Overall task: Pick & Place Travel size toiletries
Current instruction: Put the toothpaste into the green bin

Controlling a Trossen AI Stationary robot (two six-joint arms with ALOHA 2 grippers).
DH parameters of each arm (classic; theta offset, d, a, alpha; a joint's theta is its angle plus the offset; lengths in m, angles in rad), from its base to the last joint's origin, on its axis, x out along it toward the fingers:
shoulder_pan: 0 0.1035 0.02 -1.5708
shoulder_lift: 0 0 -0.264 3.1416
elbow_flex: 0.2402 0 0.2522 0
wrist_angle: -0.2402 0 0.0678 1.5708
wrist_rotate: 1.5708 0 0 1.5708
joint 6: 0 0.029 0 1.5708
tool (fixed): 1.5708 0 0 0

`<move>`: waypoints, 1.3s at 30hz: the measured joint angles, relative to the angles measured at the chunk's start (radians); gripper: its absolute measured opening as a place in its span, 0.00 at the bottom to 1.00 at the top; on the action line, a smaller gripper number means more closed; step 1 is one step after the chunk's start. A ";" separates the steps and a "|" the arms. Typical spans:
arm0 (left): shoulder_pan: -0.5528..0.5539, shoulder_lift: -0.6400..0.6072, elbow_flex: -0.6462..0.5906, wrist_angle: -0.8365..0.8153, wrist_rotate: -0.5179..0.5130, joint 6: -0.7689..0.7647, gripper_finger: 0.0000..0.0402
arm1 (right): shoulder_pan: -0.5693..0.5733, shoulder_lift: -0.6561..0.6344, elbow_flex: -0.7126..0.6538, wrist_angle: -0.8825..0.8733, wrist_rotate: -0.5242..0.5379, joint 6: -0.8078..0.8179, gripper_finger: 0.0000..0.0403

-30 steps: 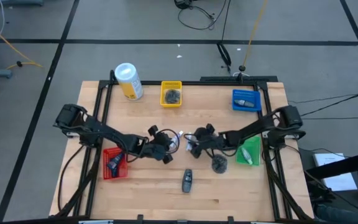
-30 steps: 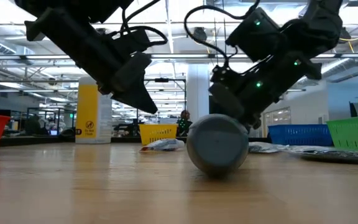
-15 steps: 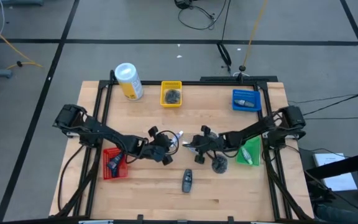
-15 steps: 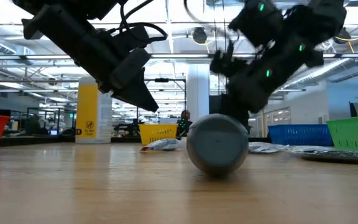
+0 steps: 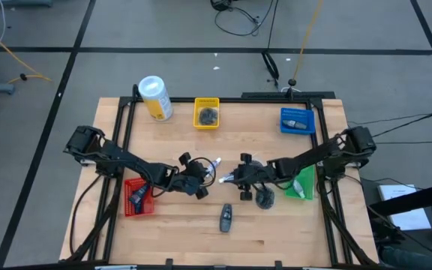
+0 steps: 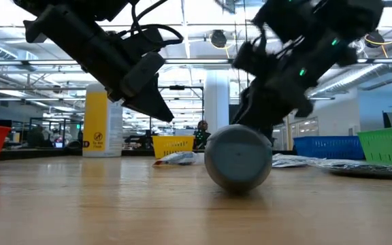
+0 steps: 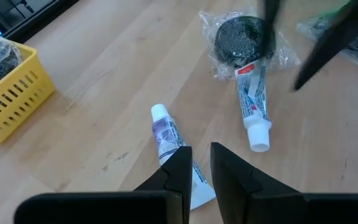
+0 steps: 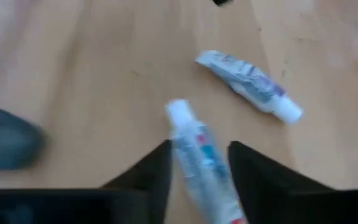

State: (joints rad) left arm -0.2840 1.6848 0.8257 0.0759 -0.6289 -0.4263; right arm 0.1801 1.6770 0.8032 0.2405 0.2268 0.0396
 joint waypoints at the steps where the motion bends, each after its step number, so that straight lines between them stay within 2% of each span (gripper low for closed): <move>1: 0.000 0.000 0.000 0.001 0.000 0.000 0.15 | -0.012 0.015 0.000 0.011 0.000 -0.047 0.42; 5: 0.000 0.000 0.000 0.003 0.000 -0.001 0.15 | -0.067 0.080 0.001 0.043 -0.114 -0.181 0.61; 7: 0.000 0.000 0.000 0.004 0.000 -0.001 0.15 | -0.084 0.108 -0.001 0.040 -0.151 -0.216 0.65; 9: 0.000 0.000 0.000 0.004 0.000 -0.001 0.15 | -0.095 0.132 0.002 0.060 -0.168 -0.251 0.64; 11: 0.000 0.000 0.000 0.004 0.000 -0.001 0.15 | -0.096 0.138 0.003 0.058 -0.181 -0.277 0.57; 13: 0.000 0.000 0.000 0.004 0.000 -0.001 0.15 | -0.089 0.139 0.003 0.054 -0.181 -0.272 0.46; 18: 0.000 0.000 0.000 0.003 0.000 0.000 0.15 | -0.032 0.079 -0.002 -0.013 -0.171 -0.224 0.10; 19: 0.000 0.000 0.000 0.004 0.000 0.000 0.15 | -0.011 0.054 -0.002 -0.027 -0.171 -0.221 0.06; 21: 0.000 0.000 0.000 0.003 0.000 0.003 0.15 | 0.040 -0.016 0.001 -0.084 -0.166 -0.178 0.05; 23: 0.000 -0.001 -0.001 0.000 0.000 0.002 0.15 | 0.099 -0.092 0.027 -0.181 -0.130 -0.089 0.08; 27: 0.001 -0.001 -0.014 0.004 0.000 -0.001 0.15 | 0.222 -0.247 0.089 -0.568 -0.123 0.161 0.09; 33: 0.001 -0.001 -0.019 0.005 0.000 -0.021 0.15 | 0.344 -0.470 0.110 -1.133 -0.119 0.809 0.03; 36: 0.001 -0.001 -0.019 0.010 0.000 -0.021 0.15 | 0.367 -0.552 0.064 -1.284 -0.073 1.065 0.06; 39: 0.001 -0.001 -0.019 0.011 0.000 -0.022 0.15 | 0.352 -0.608 -0.021 -1.353 -0.074 1.256 0.11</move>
State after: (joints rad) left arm -0.2829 1.6840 0.8062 0.0873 -0.6289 -0.4479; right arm 0.5318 1.0693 0.7826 -1.1122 0.1531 1.2955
